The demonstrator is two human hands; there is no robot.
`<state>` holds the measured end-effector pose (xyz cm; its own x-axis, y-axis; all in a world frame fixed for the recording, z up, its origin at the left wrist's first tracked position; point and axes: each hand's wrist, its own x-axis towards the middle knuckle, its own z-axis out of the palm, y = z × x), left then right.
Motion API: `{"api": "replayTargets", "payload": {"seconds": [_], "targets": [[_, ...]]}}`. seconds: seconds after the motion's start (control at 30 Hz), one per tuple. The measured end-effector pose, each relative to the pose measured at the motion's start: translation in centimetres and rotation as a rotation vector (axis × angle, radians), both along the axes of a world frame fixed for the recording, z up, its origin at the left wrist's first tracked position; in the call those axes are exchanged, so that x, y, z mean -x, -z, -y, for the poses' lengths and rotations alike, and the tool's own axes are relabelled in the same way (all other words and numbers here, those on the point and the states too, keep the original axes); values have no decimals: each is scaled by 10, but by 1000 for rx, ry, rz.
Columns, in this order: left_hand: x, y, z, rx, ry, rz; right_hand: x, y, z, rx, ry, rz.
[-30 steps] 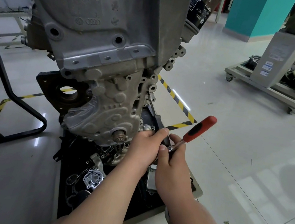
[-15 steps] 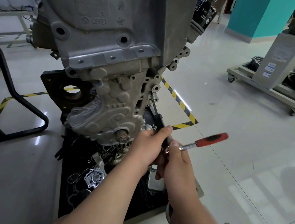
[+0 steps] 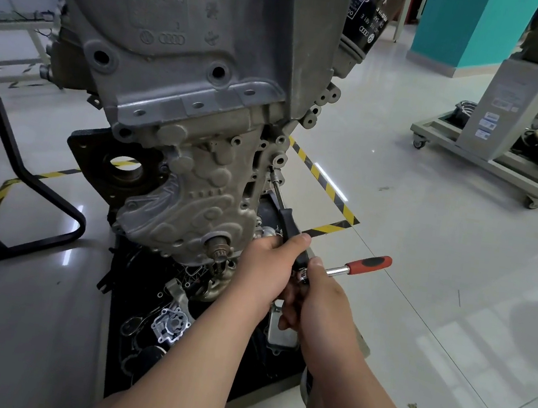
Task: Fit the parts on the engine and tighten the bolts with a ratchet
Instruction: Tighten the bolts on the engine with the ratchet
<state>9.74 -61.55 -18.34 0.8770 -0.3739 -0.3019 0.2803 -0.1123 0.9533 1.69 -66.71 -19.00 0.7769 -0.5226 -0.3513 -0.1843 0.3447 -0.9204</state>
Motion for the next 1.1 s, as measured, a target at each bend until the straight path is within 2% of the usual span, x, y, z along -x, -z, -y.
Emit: {"api": "replayTargets", "payload": {"seconds": [0.23, 0.4, 0.53, 0.87, 1.1], "targets": [[3, -1, 1, 8, 29, 18, 5, 3, -5, 384, -2, 49], [2, -3, 1, 0, 22, -4, 10, -9, -12, 512, -40, 59], [1, -6, -1, 23, 32, -1, 8, -8, -15, 525, 4, 132], [1, -10, -5, 6, 74, 64, 5, 3, -16, 642, 46, 111], [-4, -3, -6, -80, 25, 54, 1, 5, -13, 403, 13, 72]]}}
